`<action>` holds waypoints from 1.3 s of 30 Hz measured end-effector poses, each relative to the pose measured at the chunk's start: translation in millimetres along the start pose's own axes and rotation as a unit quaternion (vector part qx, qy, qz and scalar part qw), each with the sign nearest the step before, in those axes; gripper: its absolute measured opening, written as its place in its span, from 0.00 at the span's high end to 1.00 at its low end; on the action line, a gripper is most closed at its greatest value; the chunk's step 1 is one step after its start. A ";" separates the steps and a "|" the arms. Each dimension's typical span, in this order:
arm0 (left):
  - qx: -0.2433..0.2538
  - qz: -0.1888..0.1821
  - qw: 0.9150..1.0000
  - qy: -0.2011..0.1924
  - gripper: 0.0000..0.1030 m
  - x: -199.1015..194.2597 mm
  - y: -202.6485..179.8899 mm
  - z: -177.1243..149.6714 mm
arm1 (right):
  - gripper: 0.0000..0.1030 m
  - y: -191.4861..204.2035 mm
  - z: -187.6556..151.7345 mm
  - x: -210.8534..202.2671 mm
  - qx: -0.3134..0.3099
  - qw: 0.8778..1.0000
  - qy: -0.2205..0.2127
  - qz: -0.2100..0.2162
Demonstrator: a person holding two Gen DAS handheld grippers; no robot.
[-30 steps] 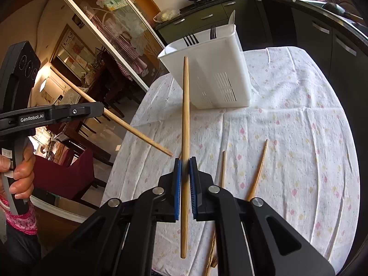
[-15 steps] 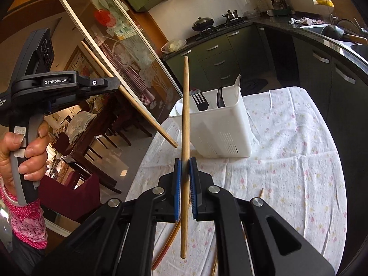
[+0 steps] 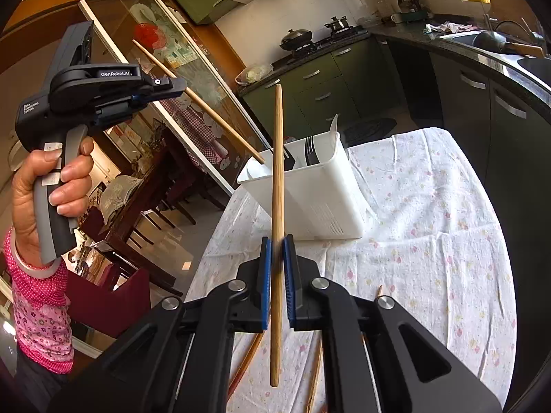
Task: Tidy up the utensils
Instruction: 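Lift and drop the chopstick into the white caddy from the left tool while the right tool carries its chopstick, then lower the chopstick into the caddy and open the right tool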
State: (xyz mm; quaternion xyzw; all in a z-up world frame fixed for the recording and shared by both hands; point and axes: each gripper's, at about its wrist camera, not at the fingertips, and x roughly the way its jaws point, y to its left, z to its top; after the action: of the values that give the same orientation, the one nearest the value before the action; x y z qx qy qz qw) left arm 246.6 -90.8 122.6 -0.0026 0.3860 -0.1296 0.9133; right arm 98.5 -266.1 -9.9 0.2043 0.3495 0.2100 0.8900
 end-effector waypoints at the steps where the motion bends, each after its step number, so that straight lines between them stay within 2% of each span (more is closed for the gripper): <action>1: 0.002 0.004 1.000 0.004 0.94 6.3 0.9 -3.2 | 0.92 0.7 1.0 -1.9 0.000 1.000 -0.003 0.000; 9: 0.014 0.022 0.998 0.055 0.94 57.5 5.1 -30.7 | 0.92 7.2 18.6 -15.6 -0.003 0.999 -0.034 0.005; 14: 0.015 0.021 0.997 0.077 0.94 83.2 4.9 -48.8 | 0.92 22.5 43.5 -26.8 -0.021 0.996 -0.091 -0.009; 18: 0.013 0.017 0.997 0.079 0.92 92.6 7.8 -58.1 | 0.92 32.3 67.9 -28.4 -0.033 0.990 -0.134 -0.024; 20: 0.015 0.020 0.997 0.075 0.84 94.4 8.8 -61.3 | 0.92 35.9 78.9 -26.1 -0.033 0.988 -0.149 -0.026; 21: 0.015 0.020 0.997 0.075 0.73 94.8 10.1 -62.9 | 0.92 36.9 84.9 -24.1 -0.032 0.987 -0.154 -0.027; 22: 0.013 0.019 0.997 0.075 0.68 94.9 9.7 -63.6 | 0.92 38.0 91.1 -22.3 -0.031 0.986 -0.159 -0.027; 23: 0.011 0.017 0.997 0.075 0.68 94.8 11.1 -65.0 | 0.92 38.5 96.4 -20.1 -0.030 0.985 -0.165 -0.028; 27: 0.002 0.008 0.998 0.061 0.68 79.9 18.2 -69.4 | 0.92 39.7 122.4 -5.7 -0.028 0.980 -0.192 -0.042; 32: -0.005 -0.004 0.999 0.033 0.68 42.8 27.2 -77.4 | 0.92 34.4 148.7 15.4 -0.036 0.970 -0.231 -0.071; 36: 0.000 -0.020 0.999 0.029 0.68 16.8 26.4 -94.2 | 0.92 26.3 148.3 39.8 -0.048 0.964 -0.245 -0.095; 39: 0.014 -0.026 0.999 0.024 0.68 1.4 22.8 -109.3 | 0.92 16.5 138.0 63.0 -0.055 0.964 -0.238 -0.108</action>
State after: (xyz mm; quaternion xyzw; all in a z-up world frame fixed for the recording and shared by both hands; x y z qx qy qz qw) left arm 175.7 -58.7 42.5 0.0032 0.4059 -0.1586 0.9000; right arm 234.4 -249.8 57.5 0.1597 0.1359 0.0771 0.9747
